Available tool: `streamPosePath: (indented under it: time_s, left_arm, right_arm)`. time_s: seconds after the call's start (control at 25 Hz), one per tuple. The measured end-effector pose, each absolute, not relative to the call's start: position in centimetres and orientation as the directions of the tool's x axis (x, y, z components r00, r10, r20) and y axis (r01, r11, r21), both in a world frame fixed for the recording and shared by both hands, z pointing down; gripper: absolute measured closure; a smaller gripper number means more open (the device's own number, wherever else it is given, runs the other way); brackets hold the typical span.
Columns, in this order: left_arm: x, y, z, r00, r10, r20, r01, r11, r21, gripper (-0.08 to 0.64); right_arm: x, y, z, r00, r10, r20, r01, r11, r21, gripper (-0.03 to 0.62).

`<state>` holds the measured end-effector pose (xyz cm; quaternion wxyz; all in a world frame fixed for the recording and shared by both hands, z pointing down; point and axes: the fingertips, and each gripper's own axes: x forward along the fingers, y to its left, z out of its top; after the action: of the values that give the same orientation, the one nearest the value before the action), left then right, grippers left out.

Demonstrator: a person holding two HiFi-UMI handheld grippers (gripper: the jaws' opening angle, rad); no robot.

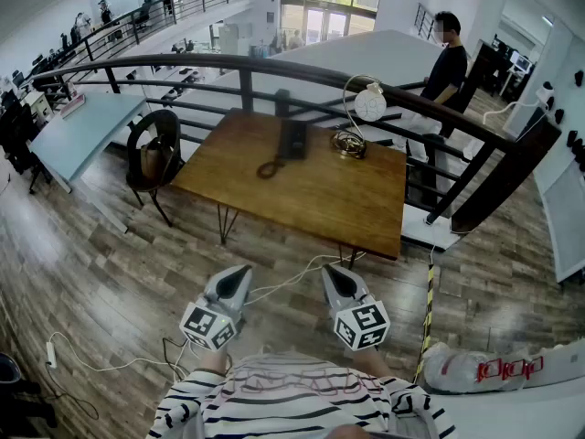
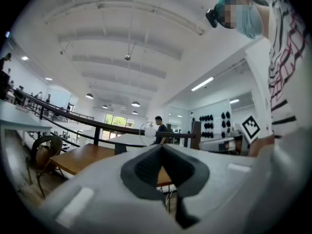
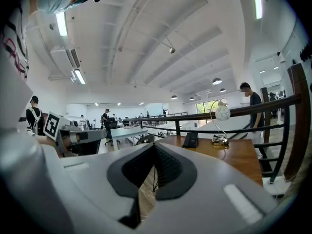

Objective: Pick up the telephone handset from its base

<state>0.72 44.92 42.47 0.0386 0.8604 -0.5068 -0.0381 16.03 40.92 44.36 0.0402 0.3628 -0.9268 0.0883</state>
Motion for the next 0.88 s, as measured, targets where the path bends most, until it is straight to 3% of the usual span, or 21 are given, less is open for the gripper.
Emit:
streamPosePath:
  time_s: [0.6,0.68,0.76,0.88]
  left_arm:
    - [2.9,45.1,44.2,0.432,-0.902,-0.014,-0.896,-0.431,0.109,0.555]
    - [2.8,44.4,44.5,0.438,-0.899,-0.003,-0.893,-0.435,0.112,0.554]
    - [2.5,43.4,44.9,0.447,-0.895,0.005,-0.889,-0.443,0.119,0.435]
    - [1.5,41.5,45.6,0.453,-0.892,0.010,-0.885,-0.448,0.129,0.419]
  right_arm:
    - [18.4,40.8,45.3,-0.760,-0.643,0.097,-0.649,0.742,-0.169,0.591]
    - [18.2,40.2,45.5,-0.754,-0.649,0.100,-0.656,0.736,-0.170,0.549]
    - [17.8,39.3,45.8,-0.750,-0.653,0.104,-0.660,0.731,-0.172,0.524]
    - [16.7,37.5,46.2,-0.750,-0.653,0.106,-0.661,0.730,-0.174,0.476]
